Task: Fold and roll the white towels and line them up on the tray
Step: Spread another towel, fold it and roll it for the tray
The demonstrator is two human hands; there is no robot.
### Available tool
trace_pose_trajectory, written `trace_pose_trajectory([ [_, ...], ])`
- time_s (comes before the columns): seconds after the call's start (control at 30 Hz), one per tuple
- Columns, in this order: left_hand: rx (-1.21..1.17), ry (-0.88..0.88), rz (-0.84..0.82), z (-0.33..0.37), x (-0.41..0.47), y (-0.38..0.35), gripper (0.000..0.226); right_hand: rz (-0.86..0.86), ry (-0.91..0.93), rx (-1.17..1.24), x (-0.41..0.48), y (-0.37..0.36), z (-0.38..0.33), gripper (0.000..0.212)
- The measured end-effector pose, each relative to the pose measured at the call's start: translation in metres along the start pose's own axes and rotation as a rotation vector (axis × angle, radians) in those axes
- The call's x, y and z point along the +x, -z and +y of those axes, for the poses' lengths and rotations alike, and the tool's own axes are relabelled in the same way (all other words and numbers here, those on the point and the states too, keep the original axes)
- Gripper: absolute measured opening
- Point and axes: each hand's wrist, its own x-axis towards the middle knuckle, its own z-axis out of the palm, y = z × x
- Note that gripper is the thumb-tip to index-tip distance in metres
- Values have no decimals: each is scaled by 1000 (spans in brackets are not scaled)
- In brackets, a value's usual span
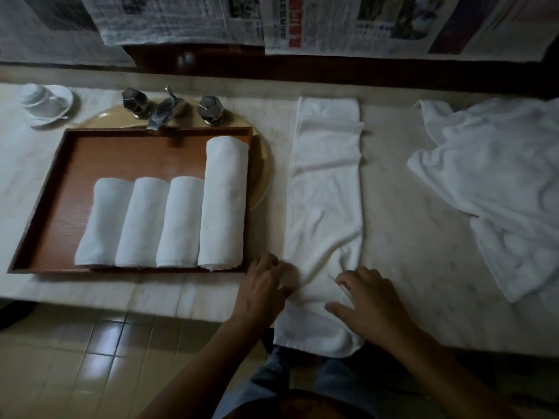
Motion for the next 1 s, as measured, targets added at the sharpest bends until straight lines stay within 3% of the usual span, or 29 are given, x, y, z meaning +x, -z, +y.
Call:
trace_pose_trajectory([
  [0.1,115,-29,-7,1,2,2,47,-59,-68,13,-22,-7,1,34],
  [0.23,179,-12,2,7,5,3,42,294,141,93,-54,-7,-9,30],
  [0.3,143,12,0,9,4,2,38,232,194,115,-74,-13,-21,28],
  [0.43,68,25,18,7,-2,-3,40,-120,345,9,-89,-42,-14,6],
  [0.5,5,72,41,9,-6,-4,49,-141,233,117,-89,-42,-6,16],
  [0.57,-74,131,88,13,-12,-5,54,2,50,279,-86,-34,3,16],
  [0.67,-189,273,164,19,-24,-10,41,185,-199,366,-66,-23,22,10],
  [0.77,-224,417,173,24,-32,-14,28,131,-361,342,-41,-13,33,29],
  [0.83,-187,462,155,30,-34,-16,25,53,-403,300,-28,-13,35,37],
  [1.0,-197,479,122,38,-34,-19,22,56,-383,352,-23,-6,34,21],
])
